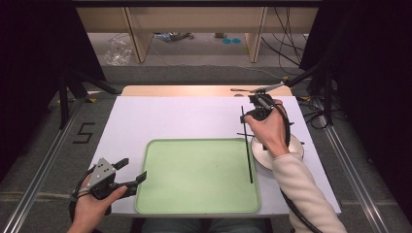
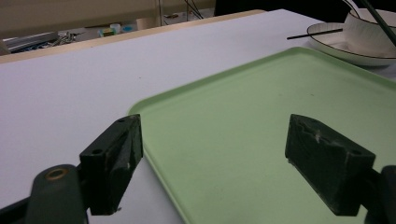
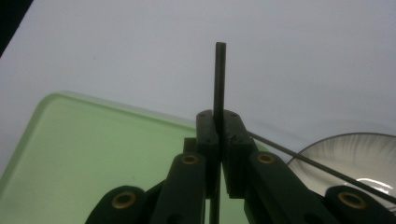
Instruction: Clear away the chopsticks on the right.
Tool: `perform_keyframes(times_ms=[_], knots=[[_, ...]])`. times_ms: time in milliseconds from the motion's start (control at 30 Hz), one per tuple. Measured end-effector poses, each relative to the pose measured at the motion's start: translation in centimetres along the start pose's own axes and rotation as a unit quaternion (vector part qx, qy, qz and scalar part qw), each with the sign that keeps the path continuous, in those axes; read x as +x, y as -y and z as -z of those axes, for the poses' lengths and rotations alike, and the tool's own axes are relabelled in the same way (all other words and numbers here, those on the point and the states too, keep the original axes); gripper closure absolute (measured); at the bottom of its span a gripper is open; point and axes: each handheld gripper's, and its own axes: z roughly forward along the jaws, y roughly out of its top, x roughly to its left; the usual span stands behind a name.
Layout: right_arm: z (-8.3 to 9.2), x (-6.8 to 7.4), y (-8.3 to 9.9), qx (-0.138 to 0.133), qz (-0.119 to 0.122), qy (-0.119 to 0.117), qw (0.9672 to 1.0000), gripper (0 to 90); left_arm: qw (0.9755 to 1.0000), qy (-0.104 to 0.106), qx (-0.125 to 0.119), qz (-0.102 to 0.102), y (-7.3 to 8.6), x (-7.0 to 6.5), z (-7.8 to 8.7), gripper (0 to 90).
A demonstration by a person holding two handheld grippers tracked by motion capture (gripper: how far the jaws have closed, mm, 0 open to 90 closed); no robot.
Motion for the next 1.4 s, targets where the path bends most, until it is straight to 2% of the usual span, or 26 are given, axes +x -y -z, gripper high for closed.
perform_keyframes(times_ms=[33, 67, 133, 233, 267, 300, 400, 467, 500, 533, 567, 633, 667, 767, 833, 900, 967, 1033, 1133, 1167, 1233, 1267, 1300, 1333, 1367, 1400], knots=[[-0.6, 0.1, 0.3, 0.027, -0.012, 0.001, 0.9996, 88.1, 1.0, 0.0, 0.0, 0.0, 0.0, 0.0, 0.0, 19.1], [-0.6, 0.1, 0.3, 0.027, -0.012, 0.001, 0.9996, 88.1, 1.0, 0.0, 0.0, 0.0, 0.0, 0.0, 0.0, 19.1], [-1.0, 0.4, 0.4, 0.042, -0.035, 0.003, 0.9985, 88.1, 1.0, 0.0, 0.002, -0.001, 0.0, 0.0, 0.0, 19.1], [-1.4, 0.5, 0.7, 0.052, -0.041, 0.007, 0.9978, 88.1, 1.0, 0.0, 0.001, 0.001, 0.0, 0.0, 0.0, 19.2], [-1.5, 0.4, 0.8, 0.052, -0.034, 0.012, 0.998, 88.1, 1.0, 0.0, 0.001, 0.001, 0.0, 0.0, 0.0, 19.1], [-1.7, 0.6, 1.0, 0.06, -0.046, 0.014, 0.997, 88.1, 1.0, 0.001, 0.002, 0.001, 0.0, 0.0, 0.0, 19.2], [-2.1, 0.4, 1.2, 0.061, -0.036, 0.016, 0.9973, 88.1, 1.0, 0.001, 0.003, 0.003, 0.0, 0.0, 0.0, 19.2], [-2.3, 0.4, 1.4, 0.075, -0.053, 0.021, 0.9955, 88.1, 1.0, 0.001, 0.003, 0.003, 0.0, 0.1, 0.0, 19.2], [-2.3, 0.6, 1.5, 0.093, -0.076, 0.028, 0.9923, 88.1, 1.0, 0.001, 0.003, 0.003, 0.0, 0.1, 0.1, 19.2], [-2.7, 0.2, 1.8, 0.09, -0.059, 0.028, 0.9938, 88.1, 1.0, 0.001, 0.003, 0.003, 0.0, 0.1, 0.0, 19.2], [-2.8, 0.1, 1.9, 0.098, -0.067, 0.031, 0.9925, 88.1, 1.0, 0.001, 0.003, 0.003, 0.0, 0.1, 0.0, 19.2], [-3.0, 0.0, 2.1, 0.105, -0.065, 0.036, 0.9917, 88.1, 1.0, 0.001, 0.004, 0.003, 0.0, 0.1, 0.0, 19.2], [-3.2, -0.3, 2.5, 0.121, -0.07, 0.039, 0.9895, 88.1, 1.0, 0.001, 0.004, 0.003, 0.0, 0.1, 0.0, 19.1], [-3.7, -0.7, 2.9, 0.136, -0.07, 0.041, 0.9874, 88.1, 1.0, 0.001, 0.004, 0.003, 0.0, 0.0, 0.0, 19.2], [-3.8, -0.8, 3.1, 0.138, -0.067, 0.04, 0.9873, 88.0, 1.0, 0.005, 0.003, 0.003, 0.0, 0.1, 0.0, 19.2], [-4.1, -0.7, 3.2, 0.145, -0.078, 0.043, 0.9854, 88.0, 1.0, 0.005, 0.003, 0.003, 0.0, 0.0, 0.0, 19.2], [-4.3, -0.8, 3.3, 0.147, -0.074, 0.047, 0.9852, 88.0, 1.0, 0.005, 0.003, 0.003, 0.0, 0.1, 0.0, 19.2], [-4.7, -0.7, 3.5, 0.145, -0.082, 0.051, 0.9847, 88.0, 1.0, 0.005, 0.003, 0.003, 0.0, 0.1, 0.0, 19.2], [-5.0, -0.9, 3.7, 0.163, -0.075, 0.05, 0.9825, 88.0, 1.0, 0.005, 0.003, 0.003, 0.0, 0.1, 0.0, 19.2], [-5.2, -1.1, 3.7, 0.159, -0.068, 0.051, 0.9835, 88.0, 1.0, 0.005, 0.003, 0.003, 0.0, 0.1, 0.0, 19.2], [-5.2, -1.1, 3.8, 0.162, -0.071, 0.052, 0.9829, 88.0, 1.0, 0.005, 0.003, 0.002, 0.0, 0.1, 0.0, 19.2], [-5.3, -1.0, 3.8, 0.172, -0.087, 0.056, 0.9798, 88.0, 1.0, 0.005, 0.003, 0.004, 0.0, 0.0, 0.0, 19.2], [-5.3, -1.0, 3.8, 0.172, -0.087, 0.056, 0.9798, 88.0, 1.0, 0.005, 0.003, 0.004, 0.0, 0.0, 0.0, 19.2], [-5.3, -1.0, 3.7, 0.179, -0.1, 0.053, 0.9773, 88.0, 1.0, 0.005, 0.003, 0.004, 0.0, 0.0, 0.0, 19.2], [-5.5, -1.1, 3.8, 0.171, -0.091, 0.055, 0.9796, 88.0, 1.0, 0.005, 0.003, 0.004, 0.0, 0.0, 0.0, 19.2], [-5.6, -1.1, 3.9, 0.171, -0.097, 0.055, 0.9789, 88.0, 1.0, 0.005, 0.003, 0.004, 0.0, 0.0, 0.0, 19.2]])
